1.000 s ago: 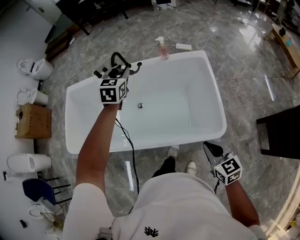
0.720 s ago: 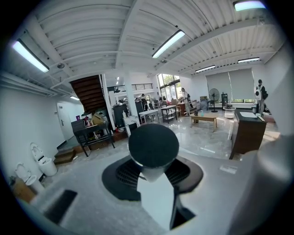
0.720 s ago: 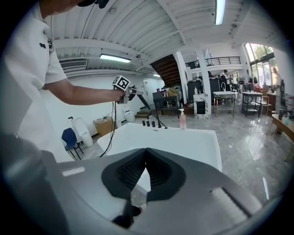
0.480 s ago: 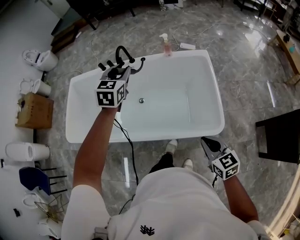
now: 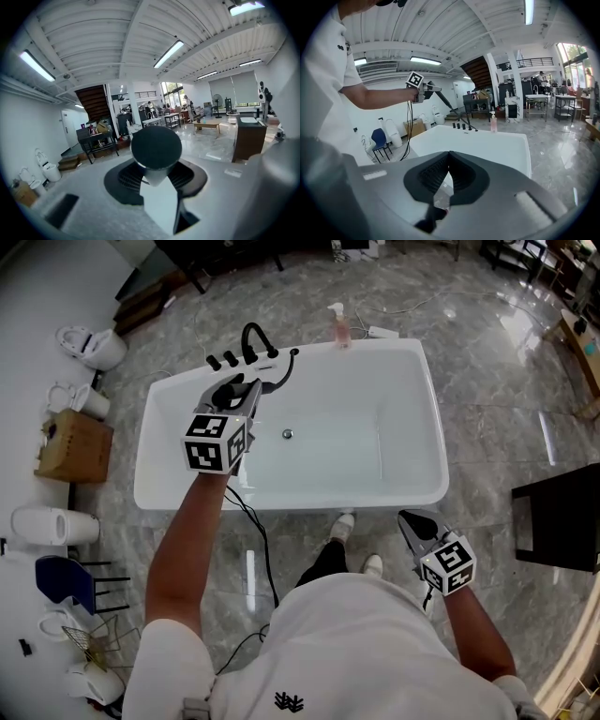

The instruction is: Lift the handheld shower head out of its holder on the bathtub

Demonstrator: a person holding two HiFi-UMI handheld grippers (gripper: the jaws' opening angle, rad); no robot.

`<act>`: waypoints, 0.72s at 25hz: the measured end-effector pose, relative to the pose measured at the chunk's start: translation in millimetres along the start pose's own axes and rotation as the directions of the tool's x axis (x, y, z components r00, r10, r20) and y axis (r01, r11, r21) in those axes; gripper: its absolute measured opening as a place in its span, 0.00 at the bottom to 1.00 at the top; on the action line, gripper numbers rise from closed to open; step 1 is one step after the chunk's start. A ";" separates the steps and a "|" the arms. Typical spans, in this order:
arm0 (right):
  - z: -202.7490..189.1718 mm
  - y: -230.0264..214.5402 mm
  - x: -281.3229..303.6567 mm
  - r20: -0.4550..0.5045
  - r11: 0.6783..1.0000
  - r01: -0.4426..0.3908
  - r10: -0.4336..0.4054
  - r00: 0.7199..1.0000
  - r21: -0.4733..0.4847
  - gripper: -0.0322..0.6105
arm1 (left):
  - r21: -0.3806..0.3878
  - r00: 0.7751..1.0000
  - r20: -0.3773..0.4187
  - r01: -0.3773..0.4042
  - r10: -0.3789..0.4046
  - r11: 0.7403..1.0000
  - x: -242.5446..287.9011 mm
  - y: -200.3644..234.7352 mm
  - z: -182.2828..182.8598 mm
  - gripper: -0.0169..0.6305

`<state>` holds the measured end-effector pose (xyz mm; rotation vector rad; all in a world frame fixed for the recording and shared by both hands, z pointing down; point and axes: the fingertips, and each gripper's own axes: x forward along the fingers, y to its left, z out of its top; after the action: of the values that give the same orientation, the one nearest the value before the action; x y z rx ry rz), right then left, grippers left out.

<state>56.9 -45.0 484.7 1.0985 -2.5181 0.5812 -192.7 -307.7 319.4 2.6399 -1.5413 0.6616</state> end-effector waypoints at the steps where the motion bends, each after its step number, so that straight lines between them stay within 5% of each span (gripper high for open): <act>1: -1.4 2.9 -1.1 0.001 1.000 -0.005 0.005 1.000 0.000 0.07 | 0.000 1.000 0.003 0.000 0.000 1.000 -6.6 -2.5 0.4 0.24; 18: -23.2 24.0 -25.8 0.001 0.998 -0.055 0.055 0.998 -0.024 0.07 | 0.005 0.999 0.047 -0.025 0.024 1.000 -111.5 -52.3 3.4 0.24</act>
<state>58.7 -3.0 487.5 1.0242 -2.5568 0.5632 -195.2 -189.2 286.0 2.6637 -1.5883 0.6102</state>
